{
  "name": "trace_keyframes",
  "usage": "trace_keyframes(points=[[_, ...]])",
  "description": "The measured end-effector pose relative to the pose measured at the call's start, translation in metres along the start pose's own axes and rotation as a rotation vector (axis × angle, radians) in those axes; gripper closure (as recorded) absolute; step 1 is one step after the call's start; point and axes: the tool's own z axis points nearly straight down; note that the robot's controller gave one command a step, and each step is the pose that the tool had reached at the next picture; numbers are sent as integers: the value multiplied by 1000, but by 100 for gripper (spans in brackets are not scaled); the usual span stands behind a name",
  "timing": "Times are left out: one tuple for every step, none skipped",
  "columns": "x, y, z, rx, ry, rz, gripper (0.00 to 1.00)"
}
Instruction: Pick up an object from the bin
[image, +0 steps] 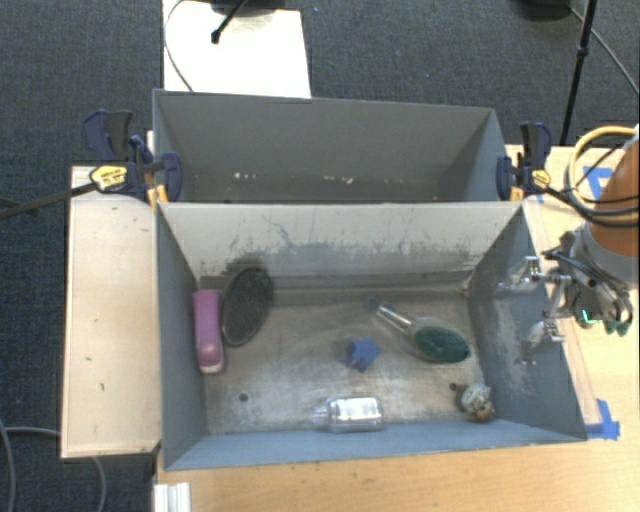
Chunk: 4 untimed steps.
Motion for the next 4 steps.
trace_keyframes(points=[[7,50,118,8,-29,-94,0],[-60,71,146,2,-13,-211,0],[-59,70,144,3,-14,-212,100],[-59,81,-23,4,-16,-393,100]])
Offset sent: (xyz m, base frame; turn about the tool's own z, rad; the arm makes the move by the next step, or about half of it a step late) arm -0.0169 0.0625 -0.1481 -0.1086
